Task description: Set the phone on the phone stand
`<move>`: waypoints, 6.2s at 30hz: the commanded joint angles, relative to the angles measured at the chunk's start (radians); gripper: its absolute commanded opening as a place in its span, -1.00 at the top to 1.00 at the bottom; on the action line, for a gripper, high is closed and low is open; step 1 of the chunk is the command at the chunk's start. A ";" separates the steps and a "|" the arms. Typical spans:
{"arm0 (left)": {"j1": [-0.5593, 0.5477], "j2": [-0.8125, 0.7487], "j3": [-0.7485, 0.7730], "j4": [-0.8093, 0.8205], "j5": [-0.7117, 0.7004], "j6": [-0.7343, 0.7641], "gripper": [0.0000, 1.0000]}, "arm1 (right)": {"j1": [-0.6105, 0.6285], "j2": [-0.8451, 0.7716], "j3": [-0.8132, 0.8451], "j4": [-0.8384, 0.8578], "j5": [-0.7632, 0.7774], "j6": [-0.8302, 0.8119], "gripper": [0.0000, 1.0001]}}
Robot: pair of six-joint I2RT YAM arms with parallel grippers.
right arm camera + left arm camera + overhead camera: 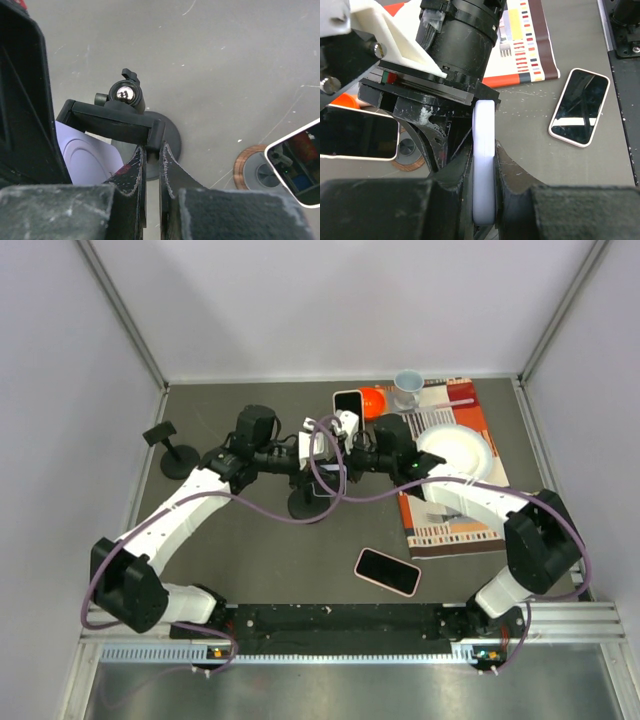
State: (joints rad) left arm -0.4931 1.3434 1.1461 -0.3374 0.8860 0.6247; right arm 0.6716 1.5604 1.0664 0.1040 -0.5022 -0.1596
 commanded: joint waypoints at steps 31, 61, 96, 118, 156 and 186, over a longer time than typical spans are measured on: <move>0.025 -0.273 -0.172 0.272 -0.553 -0.120 1.00 | 0.031 -0.123 -0.198 0.128 0.223 0.202 1.00; -0.257 -0.215 -0.181 0.103 -1.790 -0.470 1.00 | 0.154 -0.045 -0.120 0.056 0.904 0.384 1.00; -0.314 -0.254 -0.165 -0.080 -1.681 -0.709 1.00 | 0.046 -0.292 -0.154 -0.189 0.472 0.399 0.10; -0.271 -0.552 -0.269 -0.026 -0.516 -0.269 1.00 | 0.036 -0.396 -0.486 0.402 -0.217 0.134 -0.63; -0.174 -0.592 -0.353 0.087 -0.631 -0.306 1.00 | 0.259 -0.173 -0.476 0.649 0.122 0.139 1.00; -0.249 -0.682 -0.312 0.104 -0.652 -0.436 1.00 | 0.178 -0.356 -0.376 0.300 -0.013 0.238 -0.30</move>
State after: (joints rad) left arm -0.7433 0.7235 0.7433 -0.3107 0.0273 0.2127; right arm 0.8608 1.2091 0.5915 0.4545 -0.2443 0.2062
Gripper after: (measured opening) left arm 0.197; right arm 0.564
